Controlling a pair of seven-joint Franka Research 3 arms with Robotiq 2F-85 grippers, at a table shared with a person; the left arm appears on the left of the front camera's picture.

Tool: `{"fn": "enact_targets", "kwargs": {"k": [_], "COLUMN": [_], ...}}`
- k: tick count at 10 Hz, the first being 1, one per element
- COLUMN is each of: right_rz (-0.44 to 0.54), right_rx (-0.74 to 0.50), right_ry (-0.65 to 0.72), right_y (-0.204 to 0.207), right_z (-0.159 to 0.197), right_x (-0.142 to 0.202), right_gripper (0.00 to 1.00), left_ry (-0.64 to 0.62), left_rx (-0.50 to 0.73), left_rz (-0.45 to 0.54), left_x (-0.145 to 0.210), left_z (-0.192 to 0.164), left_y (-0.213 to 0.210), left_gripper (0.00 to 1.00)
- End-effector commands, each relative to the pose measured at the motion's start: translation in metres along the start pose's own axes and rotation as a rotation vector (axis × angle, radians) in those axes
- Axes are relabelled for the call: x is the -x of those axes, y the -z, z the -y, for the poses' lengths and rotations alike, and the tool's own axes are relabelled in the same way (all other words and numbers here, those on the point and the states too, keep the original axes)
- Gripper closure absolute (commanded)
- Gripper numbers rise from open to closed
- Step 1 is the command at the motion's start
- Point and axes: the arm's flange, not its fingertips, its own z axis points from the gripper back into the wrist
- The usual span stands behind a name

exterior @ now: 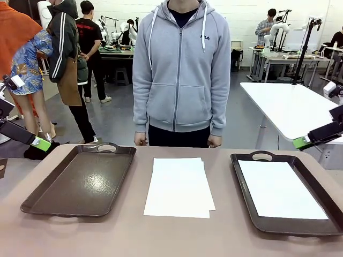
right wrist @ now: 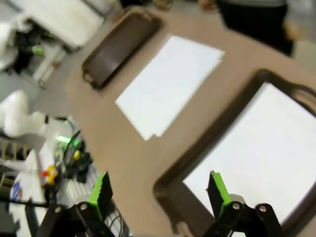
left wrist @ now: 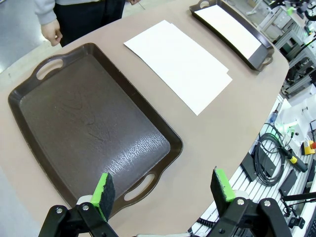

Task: Sort the A4 documents.
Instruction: Receive the A4 Paper.

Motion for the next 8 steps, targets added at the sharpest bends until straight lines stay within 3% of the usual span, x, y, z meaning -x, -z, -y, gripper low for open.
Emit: {"fn": "enact_targets", "kwargs": {"k": [1, 3, 4, 6, 8], "right_rz": [0.009, 0.003, 0.017, 0.021, -0.014], "right_rx": [-0.111, -0.128, -0.079, 0.003, -0.02], "right_ry": [-0.225, -0.439, -0.517, -0.6, -0.608], "right_y": [-0.002, -0.001, 0.005, 0.021, 0.028], "right_z": [-0.026, -0.057, -0.067, -0.08, -0.088], "right_x": [0.009, 0.004, 0.004, -0.002, -0.011], "right_gripper": [0.0, 0.0, 0.0, 0.0, 0.0], "left_ry": [0.011, 0.011, 0.011, 0.011, 0.011], "left_rx": [0.016, 0.016, 0.016, 0.016, 0.016], "left_rz": [0.012, 0.012, 0.012, 0.012, 0.012], "left_x": [0.002, 0.002, 0.002, 0.002, 0.002], "left_z": [-0.002, -0.002, -0.002, -0.002, -0.002], "left_y": [0.0, 0.0, 0.0, 0.0, 0.0], "left_gripper": [0.0, 0.0, 0.0, 0.0, 0.0]}}
